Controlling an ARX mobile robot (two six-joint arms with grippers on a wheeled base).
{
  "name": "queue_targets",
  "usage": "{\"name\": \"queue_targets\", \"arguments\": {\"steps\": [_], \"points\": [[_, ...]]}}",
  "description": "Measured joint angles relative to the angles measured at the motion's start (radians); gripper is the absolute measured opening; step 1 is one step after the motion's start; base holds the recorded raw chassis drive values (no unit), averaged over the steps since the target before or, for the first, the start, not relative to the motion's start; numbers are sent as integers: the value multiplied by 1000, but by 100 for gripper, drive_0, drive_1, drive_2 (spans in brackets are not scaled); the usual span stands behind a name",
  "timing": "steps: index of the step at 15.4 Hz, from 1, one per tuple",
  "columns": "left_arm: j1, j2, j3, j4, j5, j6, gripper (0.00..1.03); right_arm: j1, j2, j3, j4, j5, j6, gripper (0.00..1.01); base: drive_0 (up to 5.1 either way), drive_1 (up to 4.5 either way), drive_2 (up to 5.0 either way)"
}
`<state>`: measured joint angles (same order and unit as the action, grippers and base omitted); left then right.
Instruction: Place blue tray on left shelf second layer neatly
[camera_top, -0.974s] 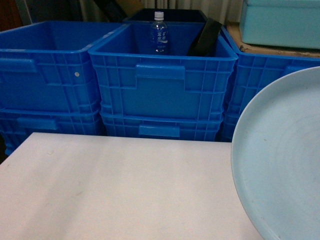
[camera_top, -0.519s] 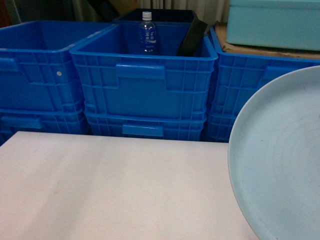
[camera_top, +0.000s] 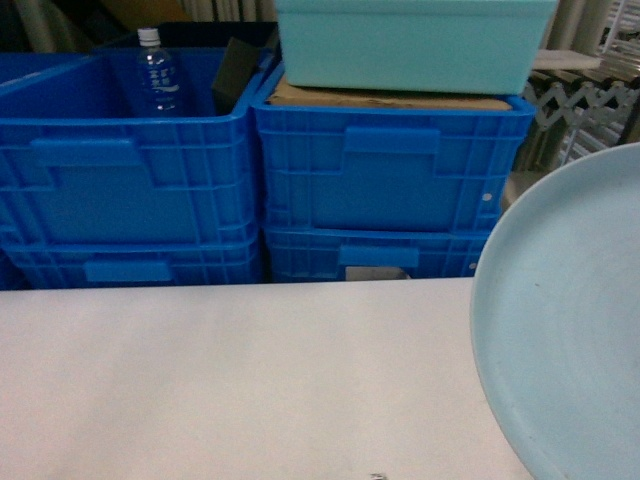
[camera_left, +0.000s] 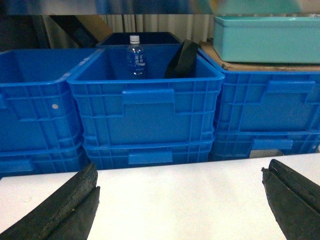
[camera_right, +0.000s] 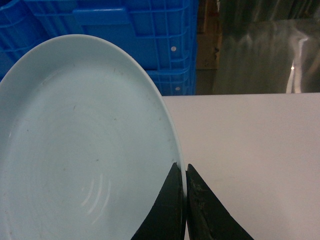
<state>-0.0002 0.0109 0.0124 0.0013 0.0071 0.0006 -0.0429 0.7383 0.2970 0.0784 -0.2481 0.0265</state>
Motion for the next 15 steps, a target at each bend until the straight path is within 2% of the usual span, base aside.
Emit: {"name": "queue_targets", "arguments": {"steps": [15], "points": [[-1,0,0,-7,-11,0,98,4,-1,0,5,-13,0,2,0,0,0]]}}
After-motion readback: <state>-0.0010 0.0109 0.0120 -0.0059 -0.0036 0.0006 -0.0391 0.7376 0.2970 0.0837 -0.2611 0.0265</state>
